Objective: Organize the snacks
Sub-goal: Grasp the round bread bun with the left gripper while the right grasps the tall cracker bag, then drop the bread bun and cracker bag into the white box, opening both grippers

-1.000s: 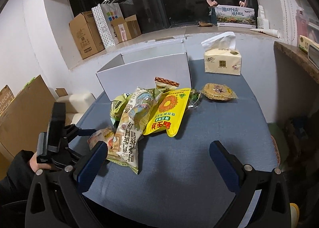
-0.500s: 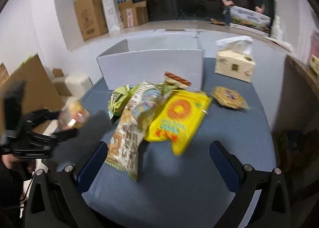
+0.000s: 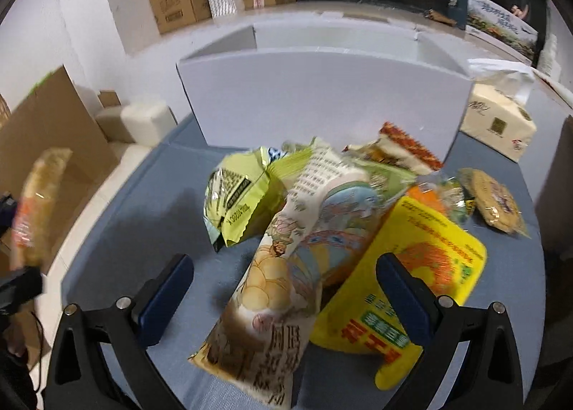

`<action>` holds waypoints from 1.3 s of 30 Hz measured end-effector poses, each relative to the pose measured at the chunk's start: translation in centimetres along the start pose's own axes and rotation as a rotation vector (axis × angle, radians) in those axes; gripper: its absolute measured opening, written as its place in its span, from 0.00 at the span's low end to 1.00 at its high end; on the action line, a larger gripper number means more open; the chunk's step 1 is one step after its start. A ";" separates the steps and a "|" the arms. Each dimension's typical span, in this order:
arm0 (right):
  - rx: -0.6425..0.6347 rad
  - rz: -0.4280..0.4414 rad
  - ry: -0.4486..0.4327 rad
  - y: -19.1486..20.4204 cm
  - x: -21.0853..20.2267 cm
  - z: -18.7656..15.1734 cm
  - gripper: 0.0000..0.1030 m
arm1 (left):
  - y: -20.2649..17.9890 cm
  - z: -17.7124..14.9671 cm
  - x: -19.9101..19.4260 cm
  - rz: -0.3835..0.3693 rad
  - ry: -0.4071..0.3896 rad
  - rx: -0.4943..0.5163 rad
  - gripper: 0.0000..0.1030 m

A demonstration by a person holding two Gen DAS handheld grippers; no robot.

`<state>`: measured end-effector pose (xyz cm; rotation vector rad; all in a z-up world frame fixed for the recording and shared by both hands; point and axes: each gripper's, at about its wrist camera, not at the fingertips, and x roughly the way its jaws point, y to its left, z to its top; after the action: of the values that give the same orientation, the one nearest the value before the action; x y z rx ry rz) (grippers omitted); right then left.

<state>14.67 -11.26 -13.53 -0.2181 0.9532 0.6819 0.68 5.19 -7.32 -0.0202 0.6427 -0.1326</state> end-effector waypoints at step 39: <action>0.195 0.155 -0.305 -9.0 -9.5 9.8 0.39 | 2.6 18.1 8.2 0.027 -0.182 -0.067 0.75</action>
<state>23.22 -17.86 -1.24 0.1313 0.7418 0.7351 18.34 6.29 2.17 -0.0877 0.4650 -0.0819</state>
